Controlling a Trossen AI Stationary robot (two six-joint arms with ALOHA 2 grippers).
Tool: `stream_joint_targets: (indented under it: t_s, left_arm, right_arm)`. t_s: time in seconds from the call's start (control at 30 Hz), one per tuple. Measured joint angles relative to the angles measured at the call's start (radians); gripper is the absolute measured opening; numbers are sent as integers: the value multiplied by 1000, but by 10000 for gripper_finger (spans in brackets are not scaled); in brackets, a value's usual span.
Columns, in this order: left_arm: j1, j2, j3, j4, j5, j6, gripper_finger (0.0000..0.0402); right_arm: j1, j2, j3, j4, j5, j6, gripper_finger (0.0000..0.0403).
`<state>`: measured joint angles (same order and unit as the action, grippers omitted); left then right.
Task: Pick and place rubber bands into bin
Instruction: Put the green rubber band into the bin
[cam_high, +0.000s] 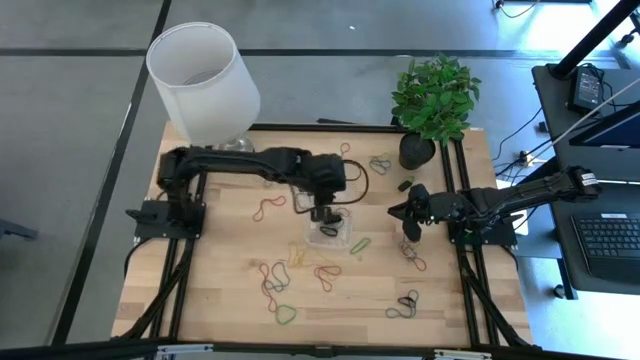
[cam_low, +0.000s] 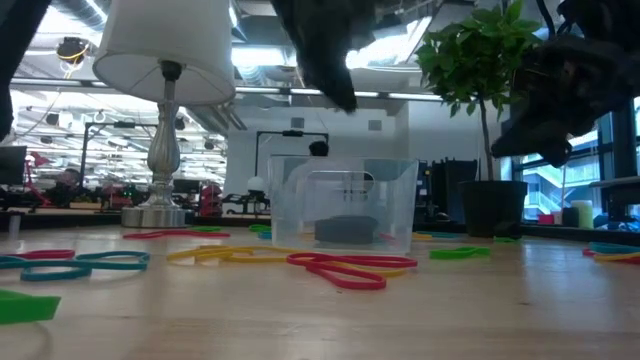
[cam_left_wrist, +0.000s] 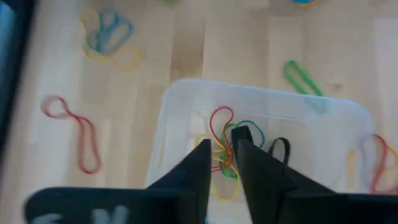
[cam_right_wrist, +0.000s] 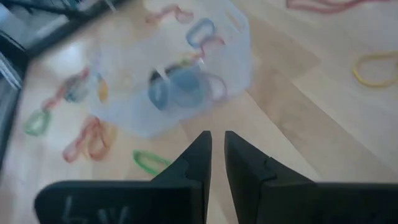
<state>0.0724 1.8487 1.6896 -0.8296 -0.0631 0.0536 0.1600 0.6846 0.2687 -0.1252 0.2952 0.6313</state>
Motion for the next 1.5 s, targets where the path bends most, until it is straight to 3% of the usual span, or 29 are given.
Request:
stream_joint_targets:
  t_s: [0.13,0.37,0.47,0.63,0.9,1.23,1.5]
  left_arm:
    - [-19,-87,-31,-40,-5,40,9]
    - [-58,-263,-266,-39,-11,-6,2]
    - [-90,-359,-420,4,-21,-69,1]
    - [-162,-540,-649,93,-27,-185,2]
    - [-308,-798,-894,125,-77,-329,2]
    - [-407,-947,-1028,171,-82,-425,2]
    - [-445,-949,-1029,178,-104,-426,3]
  right_arm:
    - [18,3,20,59,9,-9,18]
    - [126,128,219,-29,172,-87,3]
    - [178,252,351,-96,229,-80,2]
    - [255,509,598,-245,239,-22,2]
    - [368,944,1006,-494,235,117,1]
    - [431,1317,1376,-600,174,46,14]
    - [431,1335,1405,-657,138,119,21]
